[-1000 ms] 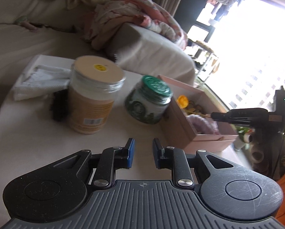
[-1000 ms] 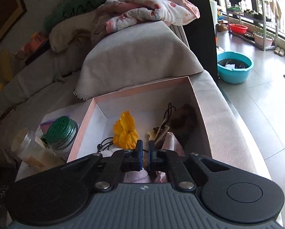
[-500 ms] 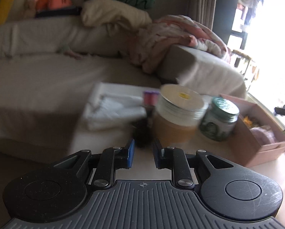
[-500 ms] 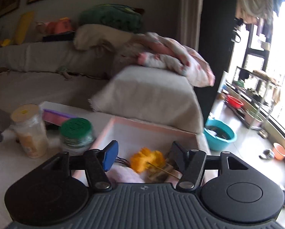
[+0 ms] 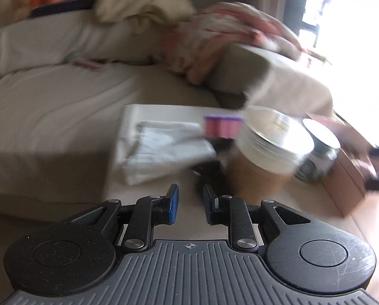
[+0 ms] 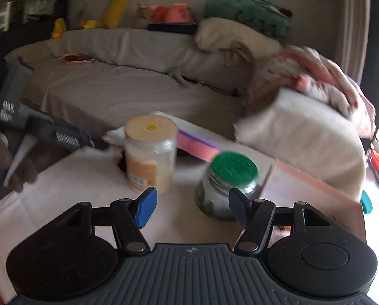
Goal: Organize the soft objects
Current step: 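Withdraw both open tools from the pink box, then grasp the black claw hair clip beside the white tissue with the left tool, then grasp the white tissue with the right tool while the left tool holds the black clip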
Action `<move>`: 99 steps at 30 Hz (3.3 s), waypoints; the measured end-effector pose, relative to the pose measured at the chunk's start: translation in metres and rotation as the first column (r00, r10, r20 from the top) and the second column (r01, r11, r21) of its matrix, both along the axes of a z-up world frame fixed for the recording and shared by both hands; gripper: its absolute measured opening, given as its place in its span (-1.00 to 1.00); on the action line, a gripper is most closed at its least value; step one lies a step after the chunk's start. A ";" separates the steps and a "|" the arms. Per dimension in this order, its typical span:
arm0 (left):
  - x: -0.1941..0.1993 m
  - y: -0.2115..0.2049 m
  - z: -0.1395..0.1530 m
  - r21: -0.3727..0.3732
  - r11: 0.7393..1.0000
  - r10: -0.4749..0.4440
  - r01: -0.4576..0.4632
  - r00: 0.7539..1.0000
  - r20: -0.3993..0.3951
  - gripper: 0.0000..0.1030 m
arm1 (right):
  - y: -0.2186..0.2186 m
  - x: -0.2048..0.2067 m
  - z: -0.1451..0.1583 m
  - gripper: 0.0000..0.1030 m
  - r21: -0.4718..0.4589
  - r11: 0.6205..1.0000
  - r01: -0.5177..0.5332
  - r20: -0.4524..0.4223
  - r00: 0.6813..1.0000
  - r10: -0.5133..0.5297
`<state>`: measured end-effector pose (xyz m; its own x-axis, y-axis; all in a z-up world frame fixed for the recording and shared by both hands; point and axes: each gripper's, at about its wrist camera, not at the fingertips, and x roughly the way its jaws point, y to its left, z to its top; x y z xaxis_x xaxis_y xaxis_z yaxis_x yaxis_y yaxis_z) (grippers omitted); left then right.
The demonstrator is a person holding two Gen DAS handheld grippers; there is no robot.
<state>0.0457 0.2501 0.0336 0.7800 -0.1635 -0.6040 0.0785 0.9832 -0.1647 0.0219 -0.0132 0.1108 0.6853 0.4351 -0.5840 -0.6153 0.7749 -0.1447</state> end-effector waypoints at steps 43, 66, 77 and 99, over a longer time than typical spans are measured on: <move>0.000 0.011 -0.013 -0.035 0.997 0.069 -0.071 0.996 -0.052 -0.67 | 0.003 0.024 0.020 0.22 0.191 0.981 0.027 -0.222 0.975 0.016; -0.014 -0.013 0.008 0.188 0.982 -0.055 0.030 0.990 0.128 -0.61 | 0.108 0.115 0.080 0.22 0.008 0.998 -0.061 -0.140 0.988 0.061; 0.024 -0.010 -0.005 0.214 0.960 -0.187 0.182 0.982 0.000 -0.46 | 0.093 0.105 0.072 0.22 -0.019 0.988 -0.153 -0.179 0.973 0.147; 0.036 0.017 -0.030 0.021 1.000 -0.002 0.000 0.997 0.076 -0.32 | 0.208 0.156 0.059 0.22 -0.208 0.946 -0.250 -0.399 0.904 0.151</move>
<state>0.0817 0.2675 0.0032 0.8237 -0.1525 -0.5461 0.0912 0.9863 -0.1378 0.1783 0.1946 0.1702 0.3088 0.3468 -0.8856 -0.7999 0.5985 -0.0446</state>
